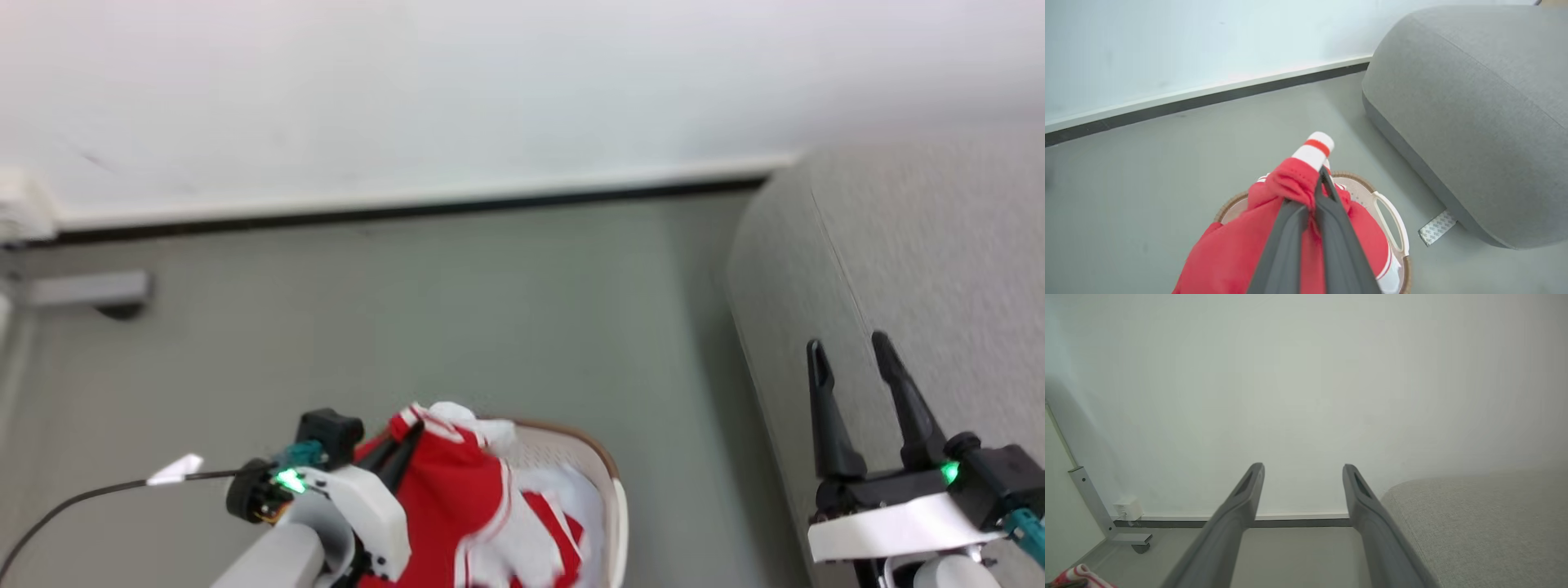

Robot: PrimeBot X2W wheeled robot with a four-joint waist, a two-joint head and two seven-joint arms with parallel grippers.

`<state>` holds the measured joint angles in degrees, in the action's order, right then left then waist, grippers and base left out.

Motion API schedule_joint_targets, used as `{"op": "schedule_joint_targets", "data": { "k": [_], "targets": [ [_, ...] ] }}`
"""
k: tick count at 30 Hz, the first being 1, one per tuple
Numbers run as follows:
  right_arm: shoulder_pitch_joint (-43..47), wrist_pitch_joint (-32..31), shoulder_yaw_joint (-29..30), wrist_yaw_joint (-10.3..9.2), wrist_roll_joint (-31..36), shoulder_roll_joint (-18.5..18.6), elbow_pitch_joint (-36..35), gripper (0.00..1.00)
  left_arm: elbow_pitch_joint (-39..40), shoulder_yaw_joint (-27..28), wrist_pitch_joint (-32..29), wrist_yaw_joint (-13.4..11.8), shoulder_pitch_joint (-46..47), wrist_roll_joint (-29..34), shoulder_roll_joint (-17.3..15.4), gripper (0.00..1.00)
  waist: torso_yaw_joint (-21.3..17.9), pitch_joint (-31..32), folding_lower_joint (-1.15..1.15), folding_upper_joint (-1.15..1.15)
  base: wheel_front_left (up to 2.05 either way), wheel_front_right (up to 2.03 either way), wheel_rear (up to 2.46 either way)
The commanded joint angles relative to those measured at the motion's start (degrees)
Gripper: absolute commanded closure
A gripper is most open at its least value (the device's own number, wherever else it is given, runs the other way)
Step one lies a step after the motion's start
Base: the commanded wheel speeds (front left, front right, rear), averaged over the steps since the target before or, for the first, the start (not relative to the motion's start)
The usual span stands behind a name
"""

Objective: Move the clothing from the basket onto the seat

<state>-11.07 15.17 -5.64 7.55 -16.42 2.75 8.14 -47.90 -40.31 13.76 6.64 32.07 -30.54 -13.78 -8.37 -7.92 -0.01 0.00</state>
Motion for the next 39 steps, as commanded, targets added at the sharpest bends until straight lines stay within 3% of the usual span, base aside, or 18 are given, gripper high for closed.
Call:
{"op": "schedule_joint_targets", "data": {
  "k": [1,6,19,26,32,39],
  "targets": [
    [0.97,-0.02,-0.12,-0.12,0.33,0.25,0.17,0.00,1.44,0.57,0.57,-0.45,-0.89,-1.07,-0.77,1.00,3.05,4.07,0.01,0.00,0.00,0.00,0.00],
    [2.99,-0.03,-0.33,-0.12,0.23,0.26,0.60,0.00,12.25,3.21,0.38,-3.03,-2.12,-1.92,-3.82,1.00,3.94,7.21,0.01,0.00,0.00,0.00,0.00],
    [4.37,-0.03,-2.52,-0.12,-0.36,0.23,0.70,0.00,42.97,8.63,-8.04,-10.97,-0.96,-4.21,-10.19,1.00,3.96,9.09,0.01,0.00,0.00,0.00,0.00],
    [4.27,-0.03,-3.76,-0.12,-0.08,0.24,0.96,0.00,47.82,9.66,-10.10,-13.52,-1.25,-4.45,-11.00,1.00,3.01,8.98,0.01,0.00,0.00,0.00,0.00],
    [4.24,-0.03,-5.80,-0.12,0.03,0.22,0.67,0.00,48.88,9.86,-10.29,-14.27,-1.85,-4.70,-11.32,1.00,2.47,8.89,0.01,0.00,0.00,0.00,0.00],
    [5.55,-0.03,-16.61,-0.12,-0.12,1.78,0.47,0.00,48.28,9.09,-10.55,-14.23,-0.90,-4.58,-10.27,1.00,3.03,8.83,0.01,0.00,0.00,0.00,0.00]
  ]
}}
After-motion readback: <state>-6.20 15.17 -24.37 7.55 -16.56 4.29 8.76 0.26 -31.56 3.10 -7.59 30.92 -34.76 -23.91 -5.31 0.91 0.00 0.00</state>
